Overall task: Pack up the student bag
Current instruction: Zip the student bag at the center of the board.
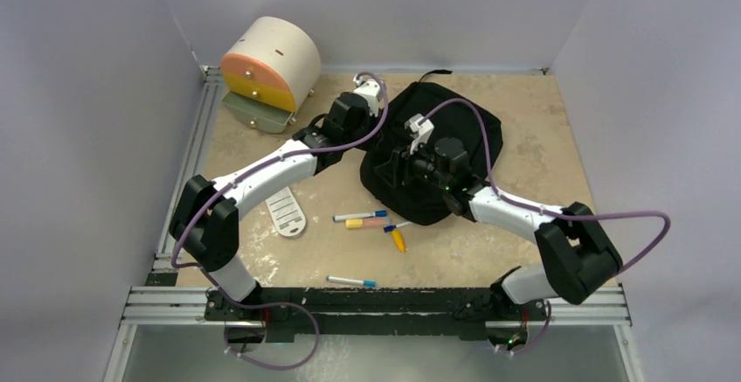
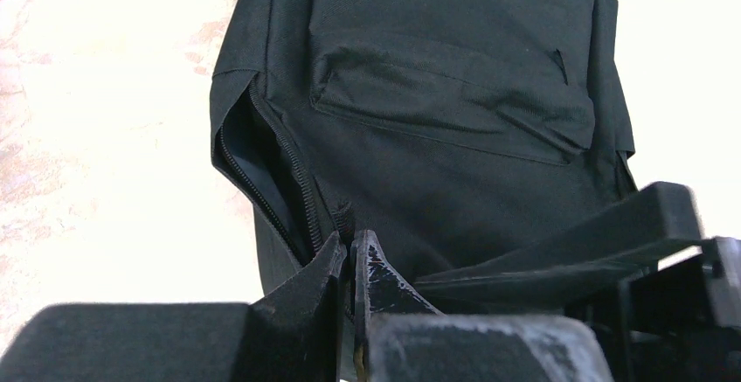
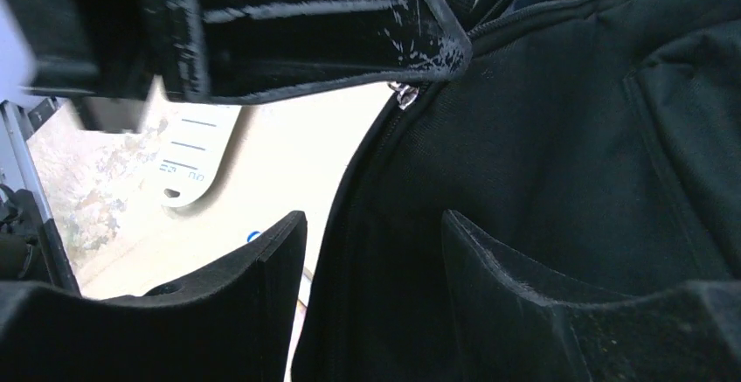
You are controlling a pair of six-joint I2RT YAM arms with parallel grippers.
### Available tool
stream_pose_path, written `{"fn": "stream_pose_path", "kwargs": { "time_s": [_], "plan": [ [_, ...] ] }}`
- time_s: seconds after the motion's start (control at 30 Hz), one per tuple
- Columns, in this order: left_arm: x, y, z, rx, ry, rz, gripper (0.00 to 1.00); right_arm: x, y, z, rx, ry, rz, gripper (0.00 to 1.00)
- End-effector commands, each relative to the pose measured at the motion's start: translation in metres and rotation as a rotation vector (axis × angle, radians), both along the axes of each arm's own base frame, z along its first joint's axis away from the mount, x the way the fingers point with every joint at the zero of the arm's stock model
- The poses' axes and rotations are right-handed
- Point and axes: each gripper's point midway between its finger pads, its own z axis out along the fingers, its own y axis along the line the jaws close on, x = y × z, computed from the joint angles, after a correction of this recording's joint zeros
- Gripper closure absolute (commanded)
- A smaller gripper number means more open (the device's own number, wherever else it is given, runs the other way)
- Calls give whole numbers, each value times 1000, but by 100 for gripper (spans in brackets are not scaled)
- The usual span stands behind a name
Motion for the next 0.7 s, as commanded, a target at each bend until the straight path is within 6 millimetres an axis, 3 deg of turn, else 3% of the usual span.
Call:
{"fn": "stream_pose_path", "kwargs": {
  "time_s": [0.0, 0.27, 0.43, 0.5, 0.67],
  "plan": [
    [4, -12, 48, -104, -82, -10, 100, 6, 19, 17, 73, -57, 35, 40],
    [6, -13, 46, -104, -76, -8, 100, 2, 32, 0, 44, -34, 40, 50],
    [11, -12, 45, -89, -83, 14, 100, -3, 28, -15, 22, -15, 34, 75],
    [15, -9, 43, -71, -89, 30, 100, -6, 26, -18, 17, -9, 36, 97],
    [32, -2, 44, -30, -121, 72, 100, -21, 21, -14, -9, -33, 89, 100]
  ]
}}
